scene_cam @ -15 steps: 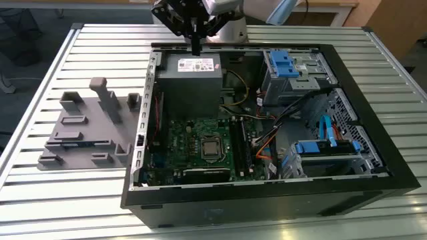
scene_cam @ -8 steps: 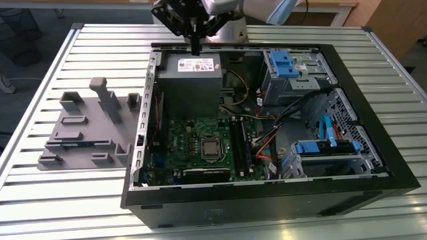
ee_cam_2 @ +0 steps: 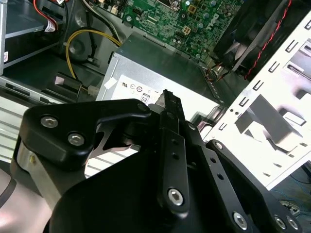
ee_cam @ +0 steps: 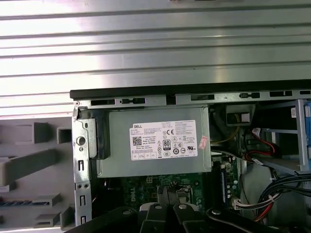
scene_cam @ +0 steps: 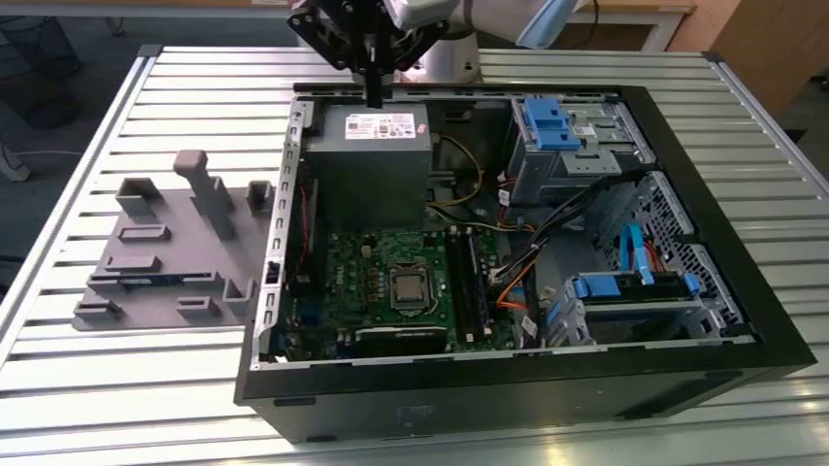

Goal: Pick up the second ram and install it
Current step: 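Reach for the second ram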

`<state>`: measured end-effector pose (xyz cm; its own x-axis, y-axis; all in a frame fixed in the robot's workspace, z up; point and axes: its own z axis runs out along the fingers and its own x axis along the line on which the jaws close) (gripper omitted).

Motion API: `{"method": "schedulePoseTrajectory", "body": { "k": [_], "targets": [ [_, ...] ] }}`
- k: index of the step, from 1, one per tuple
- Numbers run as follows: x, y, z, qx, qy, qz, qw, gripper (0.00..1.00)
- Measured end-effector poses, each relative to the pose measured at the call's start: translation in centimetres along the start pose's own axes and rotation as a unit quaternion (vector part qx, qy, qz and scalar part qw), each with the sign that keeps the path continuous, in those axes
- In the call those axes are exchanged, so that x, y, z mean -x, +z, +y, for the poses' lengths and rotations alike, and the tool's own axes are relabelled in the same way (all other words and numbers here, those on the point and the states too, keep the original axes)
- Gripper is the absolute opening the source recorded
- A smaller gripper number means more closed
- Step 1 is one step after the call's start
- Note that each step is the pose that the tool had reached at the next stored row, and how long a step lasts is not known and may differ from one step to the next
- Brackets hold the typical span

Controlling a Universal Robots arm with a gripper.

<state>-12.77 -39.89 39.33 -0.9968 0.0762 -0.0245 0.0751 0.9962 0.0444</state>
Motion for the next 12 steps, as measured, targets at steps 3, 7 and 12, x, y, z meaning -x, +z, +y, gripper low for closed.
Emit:
{"method": "schedulePoseTrajectory", "body": {
  "k": [3,7,12],
  "targets": [
    [-0.19,-0.01,-0.02,0.0000,0.000,0.0000,1.0000,0.11],
    [-0.46,-0.01,-0.03,0.0000,0.000,0.0000,1.0000,0.11],
    [-0.83,-0.02,-0.06,0.0000,0.000,0.0000,1.0000,0.11]
  ]
}}
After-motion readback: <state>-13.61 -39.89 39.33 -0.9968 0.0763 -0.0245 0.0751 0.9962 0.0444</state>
